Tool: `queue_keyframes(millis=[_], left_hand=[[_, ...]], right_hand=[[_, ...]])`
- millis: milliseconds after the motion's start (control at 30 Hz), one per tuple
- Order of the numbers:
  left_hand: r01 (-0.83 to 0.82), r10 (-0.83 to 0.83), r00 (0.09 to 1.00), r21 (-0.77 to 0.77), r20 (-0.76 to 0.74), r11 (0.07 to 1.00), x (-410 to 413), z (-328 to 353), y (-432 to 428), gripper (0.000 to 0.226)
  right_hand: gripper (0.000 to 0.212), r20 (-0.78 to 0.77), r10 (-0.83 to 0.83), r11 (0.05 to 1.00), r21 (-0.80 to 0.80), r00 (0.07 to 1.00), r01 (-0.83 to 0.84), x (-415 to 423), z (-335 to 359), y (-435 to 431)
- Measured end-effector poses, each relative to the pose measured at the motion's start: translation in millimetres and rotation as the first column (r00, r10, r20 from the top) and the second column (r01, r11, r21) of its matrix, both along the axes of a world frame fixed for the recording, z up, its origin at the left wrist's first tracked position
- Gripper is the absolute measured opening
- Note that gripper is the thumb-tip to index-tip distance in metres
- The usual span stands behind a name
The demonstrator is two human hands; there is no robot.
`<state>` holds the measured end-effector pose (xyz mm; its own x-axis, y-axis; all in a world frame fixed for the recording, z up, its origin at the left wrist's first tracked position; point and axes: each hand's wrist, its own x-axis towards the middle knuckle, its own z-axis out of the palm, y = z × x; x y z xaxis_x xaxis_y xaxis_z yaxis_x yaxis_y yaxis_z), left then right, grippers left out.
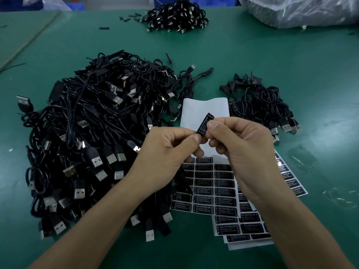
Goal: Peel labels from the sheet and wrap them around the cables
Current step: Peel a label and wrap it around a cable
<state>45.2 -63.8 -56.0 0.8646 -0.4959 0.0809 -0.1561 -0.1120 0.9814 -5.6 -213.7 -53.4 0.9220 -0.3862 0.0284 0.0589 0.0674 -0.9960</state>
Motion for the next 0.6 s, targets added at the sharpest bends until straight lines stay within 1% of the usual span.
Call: queue_keyframes(millis=[267, 600], left_hand=[[-0.007, 0.007, 1.0, -0.001, -0.005, 1.0, 0.4, -0.9, -0.1, 0.022], [-0.006, 0.006, 1.0, 0.002, -0.006, 1.0, 0.8, -1.4, -0.9, 0.022]], right_hand=[[0.01, 0.021, -0.042, 0.999, -0.034, 0.999, 0.043, 0.4, -0.2, 2.3], [0.011, 0.006, -0.075, 0.996, -0.049, 0.997, 0.075, 0.9, 0.4, 3.9]])
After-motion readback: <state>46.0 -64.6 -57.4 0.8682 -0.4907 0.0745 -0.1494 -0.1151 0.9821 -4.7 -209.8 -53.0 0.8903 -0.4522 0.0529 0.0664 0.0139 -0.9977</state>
